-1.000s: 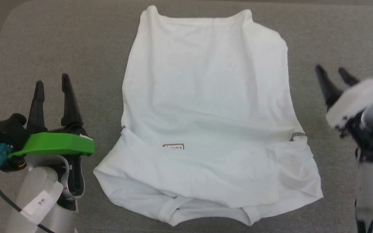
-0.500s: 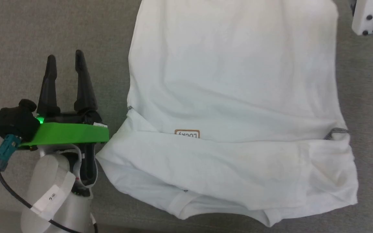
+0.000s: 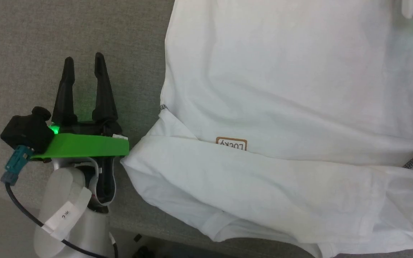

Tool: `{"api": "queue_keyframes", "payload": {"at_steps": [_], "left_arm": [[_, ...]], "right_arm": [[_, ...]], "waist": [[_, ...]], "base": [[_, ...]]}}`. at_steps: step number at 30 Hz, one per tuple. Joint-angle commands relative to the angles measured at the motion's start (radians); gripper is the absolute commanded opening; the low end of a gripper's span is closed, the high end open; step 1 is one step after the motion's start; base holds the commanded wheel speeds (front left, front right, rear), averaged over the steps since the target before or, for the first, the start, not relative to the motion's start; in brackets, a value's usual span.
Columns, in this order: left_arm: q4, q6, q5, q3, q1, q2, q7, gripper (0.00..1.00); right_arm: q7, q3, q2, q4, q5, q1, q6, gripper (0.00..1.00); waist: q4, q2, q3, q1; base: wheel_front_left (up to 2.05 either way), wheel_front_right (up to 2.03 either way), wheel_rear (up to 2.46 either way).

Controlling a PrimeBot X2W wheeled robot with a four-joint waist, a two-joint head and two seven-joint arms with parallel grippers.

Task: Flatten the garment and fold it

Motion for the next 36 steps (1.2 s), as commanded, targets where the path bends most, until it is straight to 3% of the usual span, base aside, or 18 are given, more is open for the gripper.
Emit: {"api": "queue_keyframes", "payload": {"at_steps": [1, 2, 8, 15, 26, 32, 36], "left_arm": [[0.005, -0.008, 0.009, 0.002, -0.018, -0.007, -0.004, 1.00], [0.010, -0.011, 0.010, 0.001, -0.019, -0.009, -0.004, 1.00], [0.035, -0.027, 0.016, -0.004, -0.039, -0.011, -0.004, 1.00], [0.072, -0.051, -0.005, -0.046, -0.180, 0.041, 0.073, 1.00], [0.319, -0.065, -0.116, -0.122, -0.643, 0.141, 0.480, 1.00], [0.476, -0.063, -0.115, -0.169, -0.849, 0.184, 0.713, 1.00], [0.537, -0.050, -0.096, -0.193, -0.943, 0.202, 0.800, 1.00]], "right_arm": [[0.038, 0.013, 0.000, 0.037, 0.009, 0.026, -0.001, 0.15], [0.044, 0.012, -0.002, 0.033, 0.016, 0.024, -0.001, 0.00], [-0.023, -0.032, -0.012, -0.023, -0.002, 0.001, -0.001, 0.00], [-0.112, -0.019, 0.014, -0.041, 0.001, -0.020, -0.001, 0.00], [-0.181, 0.101, 0.040, -0.047, 0.084, -0.063, -0.001, 0.00], [-0.195, 0.178, 0.046, -0.062, 0.136, -0.086, -0.001, 0.00], [-0.200, 0.218, 0.043, -0.080, 0.169, -0.101, -0.001, 0.00]], "waist": [[0.006, 0.0000, 0.006, -0.0002], [0.005, 0.0000, 0.006, -0.0002], [-0.007, 0.0000, -0.002, -0.0002], [-0.050, 0.0000, -0.031, -0.0002], [-0.133, 0.0000, 0.015, -0.0002], [-0.184, 0.0000, 0.056, -0.0002], [-0.212, 0.0000, 0.087, -0.0002]], "base": [[0.00, 0.00, 0.00], [0.00, 0.00, 0.00], [0.00, 0.00, 0.00], [0.00, 0.00, 0.00], [0.00, 0.00, 0.00], [0.00, 0.00, 0.00], [0.00, 0.00, 0.00]]}}
